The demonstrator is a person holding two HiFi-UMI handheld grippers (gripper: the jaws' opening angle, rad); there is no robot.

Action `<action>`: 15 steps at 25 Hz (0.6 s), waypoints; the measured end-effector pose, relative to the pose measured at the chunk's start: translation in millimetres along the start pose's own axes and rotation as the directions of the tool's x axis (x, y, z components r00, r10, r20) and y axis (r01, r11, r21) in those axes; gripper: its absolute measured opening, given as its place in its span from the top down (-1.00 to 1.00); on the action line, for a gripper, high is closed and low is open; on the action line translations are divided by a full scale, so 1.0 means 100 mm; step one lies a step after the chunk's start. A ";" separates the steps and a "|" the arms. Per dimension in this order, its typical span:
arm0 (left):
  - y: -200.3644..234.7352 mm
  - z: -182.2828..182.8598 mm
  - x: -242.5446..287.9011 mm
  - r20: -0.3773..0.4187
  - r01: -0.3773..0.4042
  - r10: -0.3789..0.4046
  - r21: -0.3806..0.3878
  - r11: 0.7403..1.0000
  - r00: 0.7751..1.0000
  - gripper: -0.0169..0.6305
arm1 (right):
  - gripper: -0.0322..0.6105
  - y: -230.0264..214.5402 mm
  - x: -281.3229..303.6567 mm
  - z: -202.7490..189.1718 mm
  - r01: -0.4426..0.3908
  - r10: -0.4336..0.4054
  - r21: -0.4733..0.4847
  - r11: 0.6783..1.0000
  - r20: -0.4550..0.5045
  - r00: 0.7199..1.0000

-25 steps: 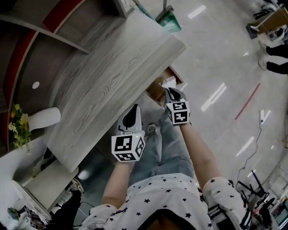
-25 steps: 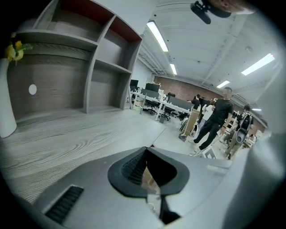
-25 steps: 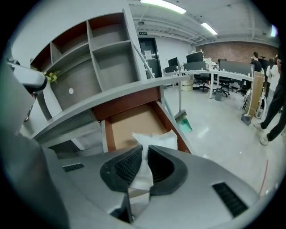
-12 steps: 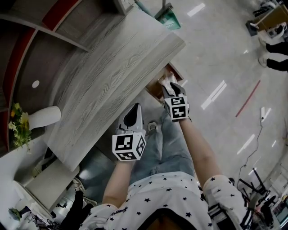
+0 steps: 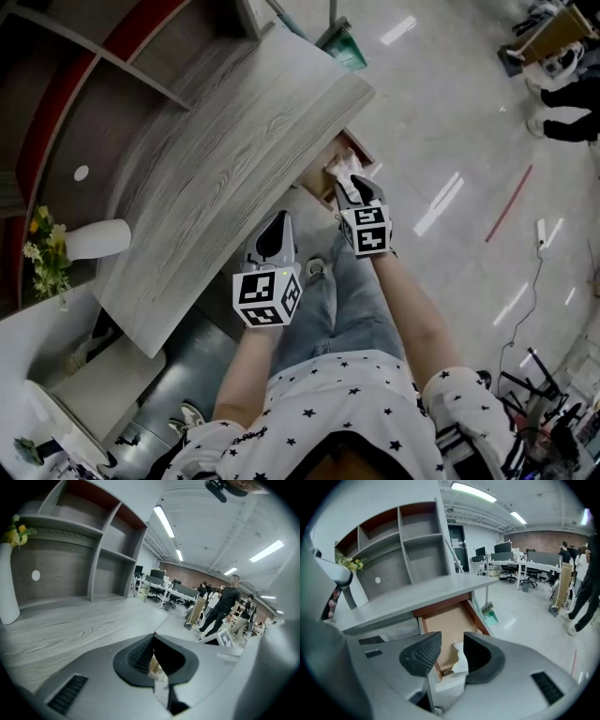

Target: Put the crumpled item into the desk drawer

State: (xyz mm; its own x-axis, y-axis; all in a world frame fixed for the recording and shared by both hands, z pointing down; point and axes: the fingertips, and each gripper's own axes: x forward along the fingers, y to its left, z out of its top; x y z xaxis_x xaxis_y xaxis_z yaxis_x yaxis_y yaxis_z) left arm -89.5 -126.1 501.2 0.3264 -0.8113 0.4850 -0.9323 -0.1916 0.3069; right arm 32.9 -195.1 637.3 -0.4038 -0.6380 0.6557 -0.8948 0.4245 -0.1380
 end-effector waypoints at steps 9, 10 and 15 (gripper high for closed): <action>-0.10 0.04 -0.32 0.025 0.023 -0.023 -0.003 1.000 0.999 0.91 | 0.51 0.25 -0.67 0.24 0.018 -0.018 0.004 1.000 0.098 0.995; -0.11 0.04 -0.36 0.028 0.025 -0.025 -0.003 1.000 0.999 0.91 | 0.51 0.28 -0.74 0.26 0.021 -0.021 0.004 1.000 0.110 0.994; -0.15 0.06 -0.55 0.041 0.033 -0.033 -0.009 0.999 0.999 0.91 | 0.62 0.42 -1.12 0.35 0.032 -0.032 0.003 0.999 0.159 0.987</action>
State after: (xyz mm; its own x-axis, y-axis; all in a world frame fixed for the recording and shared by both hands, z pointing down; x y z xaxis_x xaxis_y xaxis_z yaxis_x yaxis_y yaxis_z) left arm -94.2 -81.4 465.2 0.3502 -0.8264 0.4410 -0.9195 -0.2134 0.3302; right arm 33.7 -128.1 531.5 -0.3997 -0.7452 0.5338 -0.9080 0.4019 -0.1188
